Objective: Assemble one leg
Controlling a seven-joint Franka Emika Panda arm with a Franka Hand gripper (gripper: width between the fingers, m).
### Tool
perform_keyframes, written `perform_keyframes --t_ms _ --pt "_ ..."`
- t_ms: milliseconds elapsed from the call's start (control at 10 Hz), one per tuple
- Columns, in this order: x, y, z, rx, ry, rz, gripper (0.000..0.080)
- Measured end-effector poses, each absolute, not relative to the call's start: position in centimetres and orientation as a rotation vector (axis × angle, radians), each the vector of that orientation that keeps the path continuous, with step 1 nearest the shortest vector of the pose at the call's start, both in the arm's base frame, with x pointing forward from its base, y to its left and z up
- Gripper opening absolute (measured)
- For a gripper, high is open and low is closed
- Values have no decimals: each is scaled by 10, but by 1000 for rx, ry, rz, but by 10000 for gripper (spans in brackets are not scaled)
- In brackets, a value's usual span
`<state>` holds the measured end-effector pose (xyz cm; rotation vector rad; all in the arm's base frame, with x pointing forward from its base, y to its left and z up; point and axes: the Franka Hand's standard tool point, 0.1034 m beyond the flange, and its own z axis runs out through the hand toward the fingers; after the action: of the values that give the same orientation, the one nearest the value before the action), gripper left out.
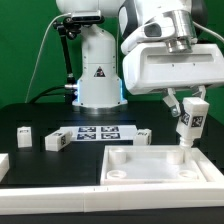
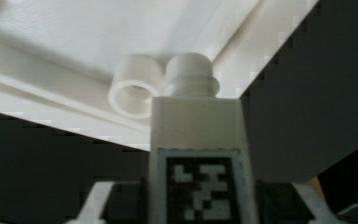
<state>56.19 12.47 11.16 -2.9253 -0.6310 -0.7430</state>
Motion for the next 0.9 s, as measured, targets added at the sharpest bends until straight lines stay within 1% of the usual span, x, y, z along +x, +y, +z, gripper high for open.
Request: perform_keyframes --t_ms 300,400,600,800,900 --pt "562 123 110 -2927 -642 -742 290" --pt "564 116 107 -2930 -665 -739 290" --pt "589 112 109 -2924 -689 -773 290" --pt "601 113 105 -2923 -683 -761 290" --pt "602 114 104 -2922 -682 -760 290"
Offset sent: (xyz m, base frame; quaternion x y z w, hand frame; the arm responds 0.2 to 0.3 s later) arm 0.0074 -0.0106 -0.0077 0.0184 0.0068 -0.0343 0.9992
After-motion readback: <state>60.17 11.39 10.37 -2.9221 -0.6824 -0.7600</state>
